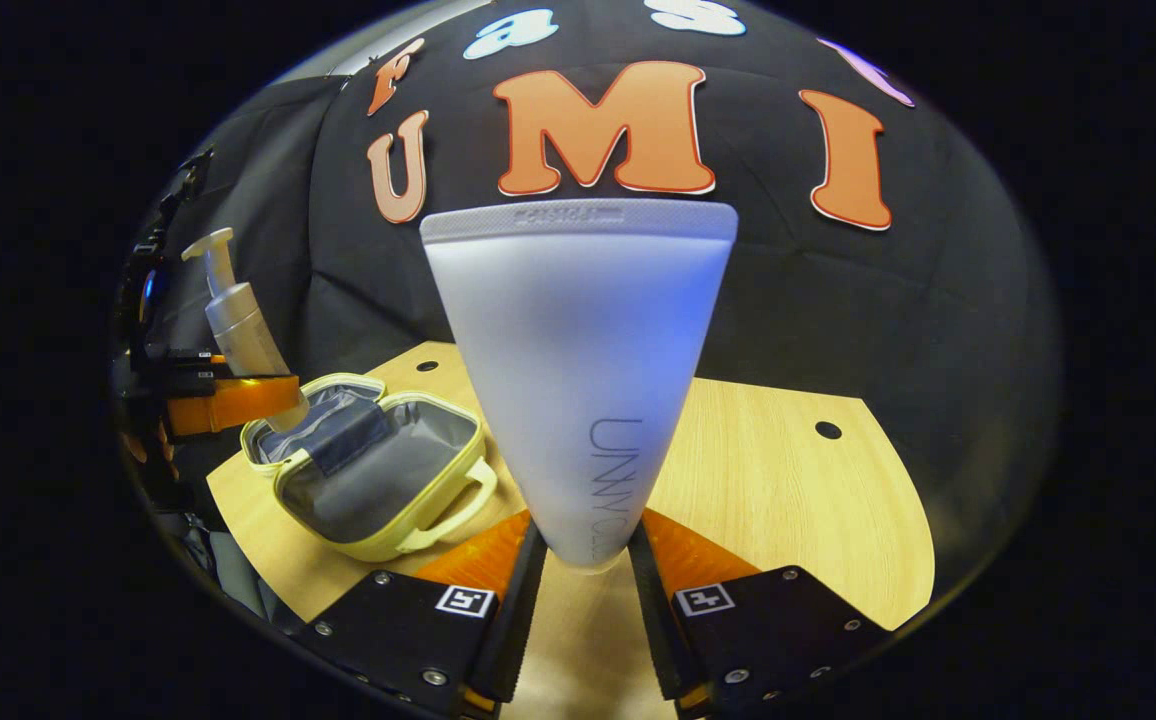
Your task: First open the suitcase, pack the skin care products into it, and then close the suitcase.
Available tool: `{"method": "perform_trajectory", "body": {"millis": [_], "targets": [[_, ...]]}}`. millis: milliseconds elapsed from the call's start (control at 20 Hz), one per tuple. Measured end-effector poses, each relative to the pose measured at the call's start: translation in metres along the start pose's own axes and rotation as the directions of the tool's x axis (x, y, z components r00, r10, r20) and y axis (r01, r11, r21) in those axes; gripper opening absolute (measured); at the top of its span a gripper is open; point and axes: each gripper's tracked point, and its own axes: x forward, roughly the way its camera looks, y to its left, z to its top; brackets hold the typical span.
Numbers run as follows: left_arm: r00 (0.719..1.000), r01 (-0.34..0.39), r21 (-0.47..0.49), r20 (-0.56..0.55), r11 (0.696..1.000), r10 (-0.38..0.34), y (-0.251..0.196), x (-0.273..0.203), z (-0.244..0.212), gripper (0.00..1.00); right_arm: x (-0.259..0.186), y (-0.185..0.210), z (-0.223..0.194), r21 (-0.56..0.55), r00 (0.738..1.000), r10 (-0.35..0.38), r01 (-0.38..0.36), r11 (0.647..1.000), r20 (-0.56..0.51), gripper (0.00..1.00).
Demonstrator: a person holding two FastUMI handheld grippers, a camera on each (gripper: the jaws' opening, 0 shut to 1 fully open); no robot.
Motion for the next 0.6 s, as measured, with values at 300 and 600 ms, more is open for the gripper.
{"method": "perform_trajectory", "body": {"millis": [300,600], "targets": [[0.997,0.07,0.012,-0.023,0.997,-0.07,0.038,0.007,-0.005,0.61,0.003,0.054,0.012,0.0,1.0,-0.013,0.013,1.0,-0.004,0.52],[0.986,0.155,0.01,-0.063,0.988,-0.154,0.054,0.029,-0.022,0.63,0.011,0.102,0.006,0.006,0.999,-0.038,0.038,0.999,-0.038,0.52]]}}
